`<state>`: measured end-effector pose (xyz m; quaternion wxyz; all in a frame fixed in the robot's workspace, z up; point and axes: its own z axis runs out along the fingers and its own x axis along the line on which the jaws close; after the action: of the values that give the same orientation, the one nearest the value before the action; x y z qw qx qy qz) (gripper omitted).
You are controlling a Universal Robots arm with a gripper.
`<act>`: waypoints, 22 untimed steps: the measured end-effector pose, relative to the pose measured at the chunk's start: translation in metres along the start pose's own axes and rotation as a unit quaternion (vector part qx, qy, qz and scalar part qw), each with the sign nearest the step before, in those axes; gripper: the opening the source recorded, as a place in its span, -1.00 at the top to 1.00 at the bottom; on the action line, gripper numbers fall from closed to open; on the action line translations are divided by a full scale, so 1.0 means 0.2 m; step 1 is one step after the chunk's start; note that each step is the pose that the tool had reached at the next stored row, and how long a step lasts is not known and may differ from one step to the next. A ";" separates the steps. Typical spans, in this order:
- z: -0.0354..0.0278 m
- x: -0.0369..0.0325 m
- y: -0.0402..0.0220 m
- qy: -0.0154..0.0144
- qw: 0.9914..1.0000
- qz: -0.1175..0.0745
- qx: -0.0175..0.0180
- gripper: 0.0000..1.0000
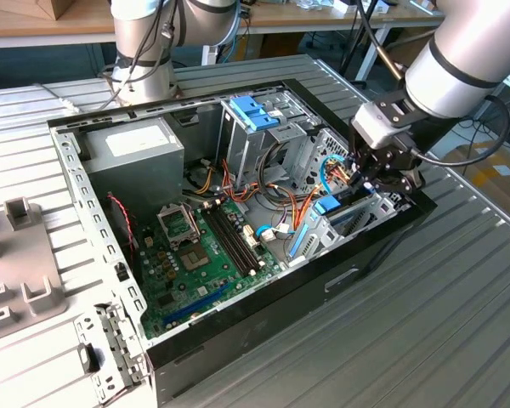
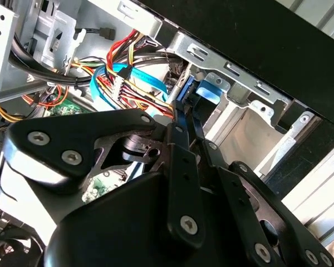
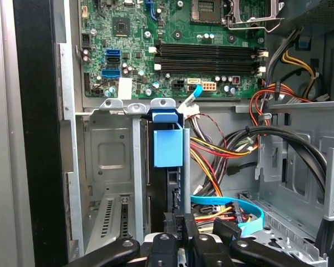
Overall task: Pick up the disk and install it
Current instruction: 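Insert the first disk wire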
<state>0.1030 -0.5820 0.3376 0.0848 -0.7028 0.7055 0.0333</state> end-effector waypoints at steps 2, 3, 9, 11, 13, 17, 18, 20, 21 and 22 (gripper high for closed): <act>0.006 0.001 0.001 0.000 1.000 0.000 0.000 0.65; 0.006 0.001 0.001 0.000 1.000 0.000 0.000 0.65; 0.003 0.001 0.000 0.000 1.000 0.000 0.000 0.51; -0.031 -0.005 -0.002 0.000 1.000 0.000 0.000 0.51; -0.070 -0.013 -0.005 0.000 1.000 0.000 0.000 0.51; -0.086 -0.016 -0.008 -0.004 1.000 0.001 -0.001 0.67; -0.084 -0.016 -0.010 -0.005 1.000 0.001 -0.002 0.79; -0.084 -0.016 -0.016 -0.005 1.000 0.001 -0.003 0.79; -0.083 -0.016 -0.019 -0.006 1.000 0.001 -0.004 0.79; -0.083 -0.016 -0.022 -0.006 1.000 0.001 -0.004 0.79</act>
<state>0.1060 -0.5816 0.3548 0.0863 -0.7021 0.7057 0.0403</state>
